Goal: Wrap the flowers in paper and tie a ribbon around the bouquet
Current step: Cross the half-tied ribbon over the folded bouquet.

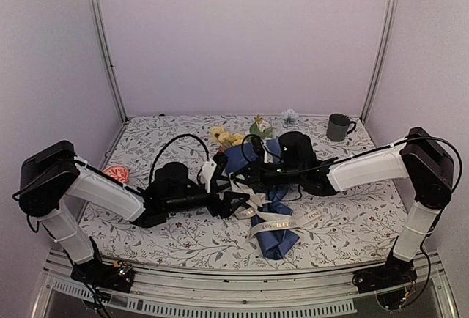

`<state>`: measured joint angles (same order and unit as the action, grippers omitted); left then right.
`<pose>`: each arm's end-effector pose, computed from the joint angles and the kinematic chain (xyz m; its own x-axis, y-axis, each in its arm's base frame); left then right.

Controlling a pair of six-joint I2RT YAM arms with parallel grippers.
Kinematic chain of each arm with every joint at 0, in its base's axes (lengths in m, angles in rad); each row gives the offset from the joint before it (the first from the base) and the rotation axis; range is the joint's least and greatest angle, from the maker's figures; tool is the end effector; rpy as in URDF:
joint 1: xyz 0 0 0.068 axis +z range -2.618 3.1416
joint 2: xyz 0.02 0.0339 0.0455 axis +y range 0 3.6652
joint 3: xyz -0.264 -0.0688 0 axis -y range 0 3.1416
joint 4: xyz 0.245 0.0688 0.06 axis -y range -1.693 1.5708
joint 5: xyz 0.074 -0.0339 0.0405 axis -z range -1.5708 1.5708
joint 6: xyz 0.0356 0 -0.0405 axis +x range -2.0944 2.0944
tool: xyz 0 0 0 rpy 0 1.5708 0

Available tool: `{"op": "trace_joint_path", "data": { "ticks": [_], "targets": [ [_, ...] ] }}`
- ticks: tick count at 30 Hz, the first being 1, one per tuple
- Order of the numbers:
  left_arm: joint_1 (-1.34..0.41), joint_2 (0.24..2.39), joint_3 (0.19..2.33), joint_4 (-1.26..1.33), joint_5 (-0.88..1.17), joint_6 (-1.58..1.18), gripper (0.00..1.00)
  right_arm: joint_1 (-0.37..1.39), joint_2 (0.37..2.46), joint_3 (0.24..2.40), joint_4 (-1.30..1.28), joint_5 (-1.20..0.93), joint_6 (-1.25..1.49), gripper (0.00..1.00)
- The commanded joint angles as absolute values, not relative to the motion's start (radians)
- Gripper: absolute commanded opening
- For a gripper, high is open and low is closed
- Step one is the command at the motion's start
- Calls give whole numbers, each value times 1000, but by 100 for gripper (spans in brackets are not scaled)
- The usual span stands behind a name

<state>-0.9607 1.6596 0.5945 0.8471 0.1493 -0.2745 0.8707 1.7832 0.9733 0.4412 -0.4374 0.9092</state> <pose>0.1797 -0.2663 0.1676 -0.3615 0.0493 -0.9311 0.8266 0.4788 -0.2956 0.2379 0.3058 0.1972 -0.8901 0.0527 -0.4526 -0.3988 0.3904 0.8298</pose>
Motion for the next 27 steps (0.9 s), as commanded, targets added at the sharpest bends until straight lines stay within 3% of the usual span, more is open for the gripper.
{"op": "trace_joint_path", "data": {
  "ticks": [1, 8, 21, 27],
  "targets": [
    [-951, 1696, 639, 897, 219, -274, 83, 877, 1776, 945, 514, -379, 966, 4],
    [-948, 1723, 670, 857, 210, -256, 77, 884, 1768, 935, 545, -384, 980, 4],
    [-875, 1732, 664, 878, 299, -184, 80, 884, 1797, 924, 593, -420, 1036, 9],
    [-808, 1764, 690, 848, 420, -234, 71, 884, 1825, 910, 655, -426, 1075, 10]
  ]
}}
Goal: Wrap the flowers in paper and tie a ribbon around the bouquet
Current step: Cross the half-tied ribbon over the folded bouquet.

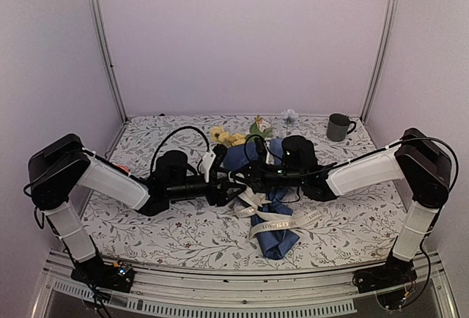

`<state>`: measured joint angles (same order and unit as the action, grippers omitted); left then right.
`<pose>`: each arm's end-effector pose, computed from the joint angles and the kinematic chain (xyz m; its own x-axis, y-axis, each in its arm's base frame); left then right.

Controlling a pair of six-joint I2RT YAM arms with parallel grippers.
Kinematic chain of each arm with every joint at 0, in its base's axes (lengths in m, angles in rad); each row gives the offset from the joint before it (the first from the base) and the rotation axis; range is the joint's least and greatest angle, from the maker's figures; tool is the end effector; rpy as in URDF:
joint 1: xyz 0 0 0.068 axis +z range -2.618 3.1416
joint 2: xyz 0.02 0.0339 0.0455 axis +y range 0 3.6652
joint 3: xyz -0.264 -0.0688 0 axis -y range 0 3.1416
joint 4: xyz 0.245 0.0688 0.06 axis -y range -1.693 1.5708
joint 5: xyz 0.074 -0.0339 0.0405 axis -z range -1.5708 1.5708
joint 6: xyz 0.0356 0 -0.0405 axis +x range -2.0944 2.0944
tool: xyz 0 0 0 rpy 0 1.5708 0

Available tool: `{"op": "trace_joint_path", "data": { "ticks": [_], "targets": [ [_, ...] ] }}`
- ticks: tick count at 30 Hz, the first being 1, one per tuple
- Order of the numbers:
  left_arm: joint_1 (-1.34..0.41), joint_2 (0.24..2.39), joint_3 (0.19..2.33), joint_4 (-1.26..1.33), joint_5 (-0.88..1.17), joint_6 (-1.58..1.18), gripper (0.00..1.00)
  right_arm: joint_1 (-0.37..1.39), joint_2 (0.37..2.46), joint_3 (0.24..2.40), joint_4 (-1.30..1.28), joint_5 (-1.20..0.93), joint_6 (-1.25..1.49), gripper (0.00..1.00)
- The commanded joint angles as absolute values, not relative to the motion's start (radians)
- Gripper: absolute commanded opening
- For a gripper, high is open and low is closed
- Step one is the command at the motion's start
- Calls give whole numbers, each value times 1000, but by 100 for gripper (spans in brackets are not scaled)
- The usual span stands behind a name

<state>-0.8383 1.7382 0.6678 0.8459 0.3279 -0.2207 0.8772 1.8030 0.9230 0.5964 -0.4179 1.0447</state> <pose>0.2183 -0.2598 0.1637 -0.3453 0.0740 -0.9356 0.8591 0.4262 -0.2834 0.2353 0.3056 0.1900 -0.9130 0.1381 -0.3839 -0.3233 0.3290 0.8873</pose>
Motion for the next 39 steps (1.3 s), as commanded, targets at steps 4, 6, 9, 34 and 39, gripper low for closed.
{"op": "trace_joint_path", "data": {
  "ticks": [4, 6, 9, 34, 39],
  "targets": [
    [-808, 1781, 693, 865, 505, -242, 73, 884, 1830, 917, 661, -403, 1074, 10],
    [-804, 1781, 701, 852, 521, -269, 73, 881, 1830, 928, 660, -405, 1050, 10],
    [-778, 1755, 650, 935, 502, -418, 73, 875, 1813, 929, 655, -405, 990, 10],
    [-936, 2065, 516, 1821, 293, -574, 68, 862, 1665, 838, 636, -431, 938, 9],
    [-956, 1876, 528, 1532, 240, -455, 68, 862, 1639, 849, 598, -419, 922, 9]
  ]
}}
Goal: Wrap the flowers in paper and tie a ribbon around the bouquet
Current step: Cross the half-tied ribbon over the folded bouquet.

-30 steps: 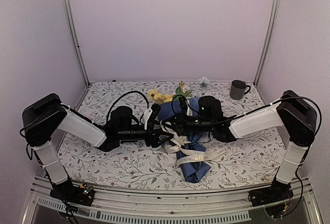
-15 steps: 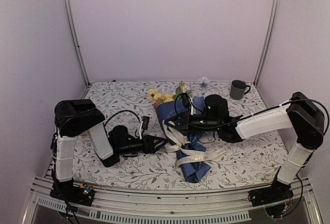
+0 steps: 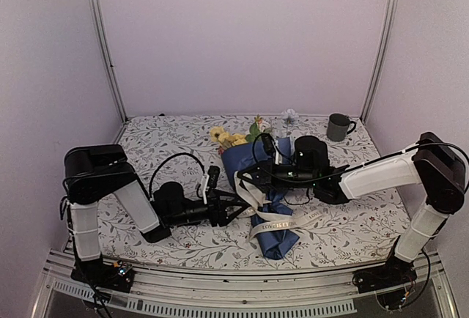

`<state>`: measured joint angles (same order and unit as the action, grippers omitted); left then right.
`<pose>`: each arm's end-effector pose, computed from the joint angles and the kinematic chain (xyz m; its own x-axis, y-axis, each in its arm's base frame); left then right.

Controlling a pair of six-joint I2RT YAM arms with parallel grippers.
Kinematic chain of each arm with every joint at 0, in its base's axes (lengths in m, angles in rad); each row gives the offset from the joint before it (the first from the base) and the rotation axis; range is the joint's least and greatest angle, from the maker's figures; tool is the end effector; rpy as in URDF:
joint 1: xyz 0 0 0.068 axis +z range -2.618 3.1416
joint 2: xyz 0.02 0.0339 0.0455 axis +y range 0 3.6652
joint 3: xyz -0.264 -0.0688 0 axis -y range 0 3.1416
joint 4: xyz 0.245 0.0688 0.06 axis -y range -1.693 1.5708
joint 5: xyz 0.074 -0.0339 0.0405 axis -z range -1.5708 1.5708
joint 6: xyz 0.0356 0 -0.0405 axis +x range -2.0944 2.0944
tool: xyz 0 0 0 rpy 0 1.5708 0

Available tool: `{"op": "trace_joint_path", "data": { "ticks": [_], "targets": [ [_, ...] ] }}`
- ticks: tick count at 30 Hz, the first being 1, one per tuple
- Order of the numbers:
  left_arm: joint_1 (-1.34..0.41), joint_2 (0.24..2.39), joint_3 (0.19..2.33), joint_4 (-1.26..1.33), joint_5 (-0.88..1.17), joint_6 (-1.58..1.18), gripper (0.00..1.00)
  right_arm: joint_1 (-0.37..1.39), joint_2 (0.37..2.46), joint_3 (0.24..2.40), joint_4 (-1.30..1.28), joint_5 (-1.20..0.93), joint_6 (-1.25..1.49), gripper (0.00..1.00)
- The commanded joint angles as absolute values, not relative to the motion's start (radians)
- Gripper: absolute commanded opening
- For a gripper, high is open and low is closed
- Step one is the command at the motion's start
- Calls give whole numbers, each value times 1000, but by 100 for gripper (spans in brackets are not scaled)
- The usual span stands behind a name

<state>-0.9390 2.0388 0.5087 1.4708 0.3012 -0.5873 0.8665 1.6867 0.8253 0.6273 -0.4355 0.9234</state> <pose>0.1786 -0.2619 0.1004 -0.5531 -0.1403 -0.8212 0.7677 0.2971 -0.5678 0.2210 0.2833 0.2043 -0.8537 0.1122 -0.5086 -0.4572 0.3065 0.8349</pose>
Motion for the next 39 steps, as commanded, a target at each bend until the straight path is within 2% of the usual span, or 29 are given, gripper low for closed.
{"op": "trace_joint_path", "data": {
  "ticks": [1, 3, 5, 8, 11, 18, 23, 31, 33, 37, 39],
  "targets": [
    [-960, 1847, 552, 1448, 241, -429, 69, 861, 1631, 852, 582, -412, 914, 9],
    [-956, 1846, 570, 1433, 260, -421, 69, 861, 1619, 851, 569, -405, 898, 10],
    [-936, 1901, 574, 1525, 312, -480, 67, 861, 1619, 855, 564, -410, 888, 10],
    [-915, 2019, 600, 1635, 400, -591, 57, 862, 1632, 861, 564, -426, 883, 9],
    [-915, 2052, 605, 1667, 414, -595, 52, 861, 1647, 870, 561, -440, 876, 8],
    [-916, 2041, 634, 1578, 422, -548, 52, 859, 1644, 860, 546, -421, 860, 9],
    [-914, 2053, 686, 1518, 490, -529, 58, 860, 1619, 830, 545, -411, 862, 8],
    [-910, 2077, 718, 1525, 538, -525, 52, 861, 1596, 832, 510, -420, 869, 12],
    [-906, 2083, 727, 1525, 558, -528, 43, 862, 1591, 831, 505, -421, 870, 12],
    [-901, 2099, 744, 1529, 590, -539, 15, 865, 1587, 826, 502, -418, 870, 12],
    [-899, 2102, 744, 1535, 594, -542, 5, 866, 1588, 825, 504, -414, 871, 12]
  ]
}}
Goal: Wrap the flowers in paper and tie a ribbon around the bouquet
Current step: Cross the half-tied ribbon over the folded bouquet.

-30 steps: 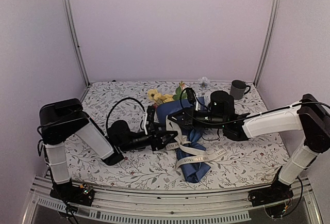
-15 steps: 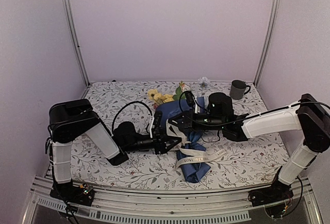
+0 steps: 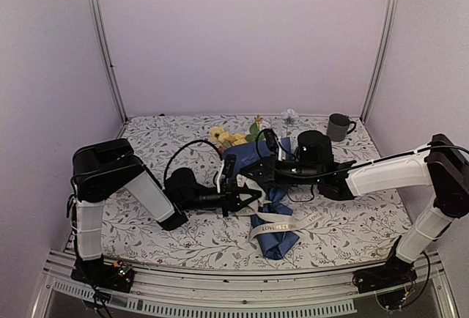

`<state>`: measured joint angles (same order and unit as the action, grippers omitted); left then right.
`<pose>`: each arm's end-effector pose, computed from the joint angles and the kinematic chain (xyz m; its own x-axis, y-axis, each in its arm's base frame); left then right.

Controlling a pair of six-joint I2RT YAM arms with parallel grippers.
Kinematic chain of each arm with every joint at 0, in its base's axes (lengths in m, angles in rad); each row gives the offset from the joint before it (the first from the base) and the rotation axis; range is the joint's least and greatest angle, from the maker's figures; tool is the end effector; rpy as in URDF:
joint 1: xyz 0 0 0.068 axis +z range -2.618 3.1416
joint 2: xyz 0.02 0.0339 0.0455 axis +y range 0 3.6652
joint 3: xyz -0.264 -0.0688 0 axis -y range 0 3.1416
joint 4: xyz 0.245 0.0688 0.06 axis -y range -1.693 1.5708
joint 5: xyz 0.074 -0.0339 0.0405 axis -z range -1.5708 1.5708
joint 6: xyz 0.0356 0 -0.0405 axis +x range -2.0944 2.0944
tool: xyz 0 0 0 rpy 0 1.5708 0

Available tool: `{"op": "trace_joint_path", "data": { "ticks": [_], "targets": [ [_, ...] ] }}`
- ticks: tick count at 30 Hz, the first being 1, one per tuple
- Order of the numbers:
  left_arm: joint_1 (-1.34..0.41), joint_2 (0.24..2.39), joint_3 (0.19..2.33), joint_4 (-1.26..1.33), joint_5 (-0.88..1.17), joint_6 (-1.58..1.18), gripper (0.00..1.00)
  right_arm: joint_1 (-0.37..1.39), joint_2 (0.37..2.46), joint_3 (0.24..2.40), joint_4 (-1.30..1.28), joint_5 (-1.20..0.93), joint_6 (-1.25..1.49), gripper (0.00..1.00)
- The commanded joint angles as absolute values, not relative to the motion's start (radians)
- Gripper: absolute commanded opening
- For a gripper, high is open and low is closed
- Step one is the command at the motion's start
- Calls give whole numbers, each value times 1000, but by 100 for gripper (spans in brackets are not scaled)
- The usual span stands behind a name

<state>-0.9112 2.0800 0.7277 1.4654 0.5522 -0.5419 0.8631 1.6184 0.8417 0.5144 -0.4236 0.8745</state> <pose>0.2083 -0.2991 0.1296 -0.4525 -0.1331 -0.8818 0.8857 0.0481 -0.4617 0.2178 0.2771 0.2207 -0.8376 0.0969 -0.5377 -0.4805 0.3378 0.8093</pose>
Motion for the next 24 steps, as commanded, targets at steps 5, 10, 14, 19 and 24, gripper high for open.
{"op": "trace_joint_path", "data": {
  "ticks": [5, 10, 14, 19, 24],
  "targets": [
    [-894, 2098, 721, 1559, 574, -552, 0, 866, 1599, 838, 500, -425, 867, 13],
    [-859, 2104, 665, 1623, 507, -627, 0, 860, 1630, 941, 338, -510, 787, 45],
    [-850, 2126, 643, 1682, 512, -666, 0, 829, 1649, 1094, 51, -543, 604, 60],
    [-850, 2110, 617, 1676, 481, -663, 0, 733, 1630, 1188, -149, -614, 392, 64],
    [-851, 2103, 608, 1668, 469, -657, 0, 690, 1749, 1312, -408, -615, 179, 37]
  ]
}}
